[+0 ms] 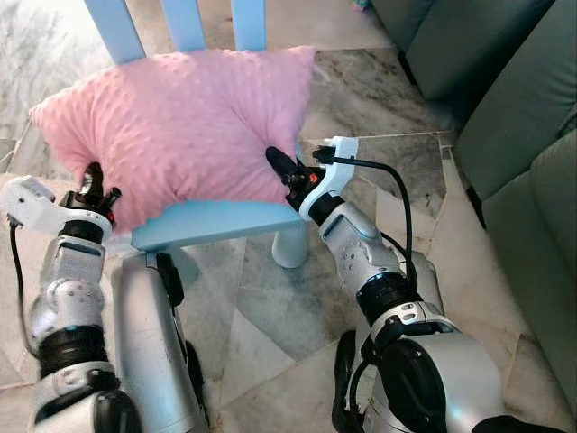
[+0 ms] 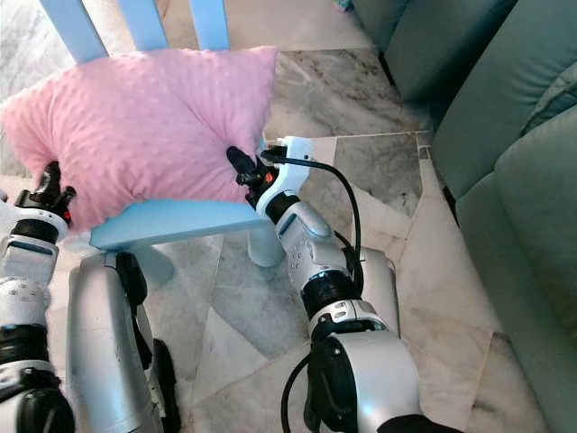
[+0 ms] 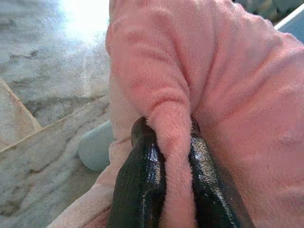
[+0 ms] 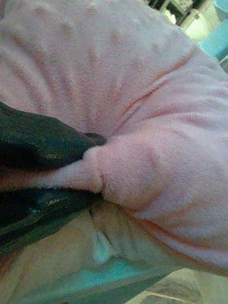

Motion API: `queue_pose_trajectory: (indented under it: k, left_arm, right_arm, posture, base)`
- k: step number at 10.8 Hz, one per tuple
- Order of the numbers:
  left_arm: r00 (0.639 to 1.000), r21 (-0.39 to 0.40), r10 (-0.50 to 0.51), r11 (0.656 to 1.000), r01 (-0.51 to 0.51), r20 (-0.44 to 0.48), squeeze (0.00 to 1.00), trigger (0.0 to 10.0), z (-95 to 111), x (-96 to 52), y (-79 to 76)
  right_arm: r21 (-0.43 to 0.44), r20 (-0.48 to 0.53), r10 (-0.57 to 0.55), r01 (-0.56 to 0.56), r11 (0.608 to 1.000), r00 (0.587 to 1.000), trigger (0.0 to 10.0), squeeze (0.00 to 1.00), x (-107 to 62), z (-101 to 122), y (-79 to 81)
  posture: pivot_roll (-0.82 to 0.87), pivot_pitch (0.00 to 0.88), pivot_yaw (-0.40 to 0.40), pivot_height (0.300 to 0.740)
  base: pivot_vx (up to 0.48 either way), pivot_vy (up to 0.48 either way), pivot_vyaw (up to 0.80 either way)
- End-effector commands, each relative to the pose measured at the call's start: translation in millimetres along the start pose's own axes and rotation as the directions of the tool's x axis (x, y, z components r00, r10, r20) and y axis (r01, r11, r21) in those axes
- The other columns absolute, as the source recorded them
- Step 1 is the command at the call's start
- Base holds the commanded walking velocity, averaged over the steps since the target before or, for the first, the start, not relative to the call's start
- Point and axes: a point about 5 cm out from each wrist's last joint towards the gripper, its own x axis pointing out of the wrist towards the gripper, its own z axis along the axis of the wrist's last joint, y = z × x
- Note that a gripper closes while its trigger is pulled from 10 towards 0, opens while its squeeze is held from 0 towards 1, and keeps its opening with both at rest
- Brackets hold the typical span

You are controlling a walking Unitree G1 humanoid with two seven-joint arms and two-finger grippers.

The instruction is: Move the pillow to the sofa

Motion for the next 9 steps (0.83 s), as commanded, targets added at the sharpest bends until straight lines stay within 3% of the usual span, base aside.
queue_pose_trajectory:
  k: [1, 2, 4, 5, 6, 7, 9]
  left_arm:
    - [0.999, 0.043, 0.034, 0.999, -0.033, -0.025, 0.00, 0.0, -9, -8.1, 6.9]
    - [0.999, 0.118, 0.001, 0.993, 0.004, -0.048, 0.00, 0.0, -14, -13.6, 4.4]
    - [0.994, 0.191, -0.067, 0.978, 0.082, -0.084, 0.00, 0.0, -27, -28.0, -7.6]
    - [0.994, 0.247, -0.073, 0.965, 0.090, -0.080, 0.00, 0.0, -32, -35.7, -9.6]
    - [0.992, 0.338, -0.074, 0.935, 0.105, -0.104, 0.00, 0.0, -43, -45.4, -10.4]
    - [0.987, 0.381, -0.099, 0.914, 0.139, -0.124, 0.00, 0.0, -52, -51.2, -14.6]
    - [0.987, 0.467, -0.112, 0.871, 0.152, -0.114, 0.00, 0.0, -59, -53.3, -20.7]
  right_arm:
    - [-0.031, -0.086, 0.007, -0.010, 0.999, 0.996, 0.0, 0.00, -8.1, -25, 3.7]
    - [-0.083, -0.087, 0.021, -0.028, 0.996, 0.996, 0.0, 0.00, -11.7, -26, 3.6]
    - [-0.145, -0.066, 0.000, -0.010, 0.989, 0.998, 0.0, 0.00, -29.3, -14, -16.2]
    - [-0.232, -0.081, -0.006, -0.012, 0.973, 0.997, 0.0, 0.00, -45.5, -12, -26.9]
    - [-0.285, -0.097, -0.023, -0.005, 0.958, 0.995, 0.0, 0.00, -62.1, -10, -38.7]
    - [-0.325, -0.092, -0.079, 0.045, 0.945, 0.993, 0.0, 0.00, -72.3, -9, -49.3]
    - [-0.357, -0.025, -0.139, 0.121, 0.926, 0.990, 0.0, 0.00, -84.5, -2, -50.9]
  posture:
    - [-0.04, 0.438, -0.073, 0.365]
    - [-0.03, 0.411, -0.072, 0.365]
    - [-0.02, 0.326, -0.062, 0.365]
    - [-0.02, 0.283, -0.061, 0.365]
    - [-0.05, 0.218, -0.056, 0.365]
    - [-0.06, 0.167, -0.058, 0.365]
    - [-0.09, 0.078, -0.063, 0.365]
  base:
    - [0.000, 0.000, 0.00]
    - [0.000, 0.000, 0.00]
    - [0.000, 0.000, 0.00]
    - [0.000, 0.000, 0.00]
    - [0.000, 0.000, 0.00]
    - [0.000, 0.000, 0.00]
    - [0.000, 0.000, 0.00]
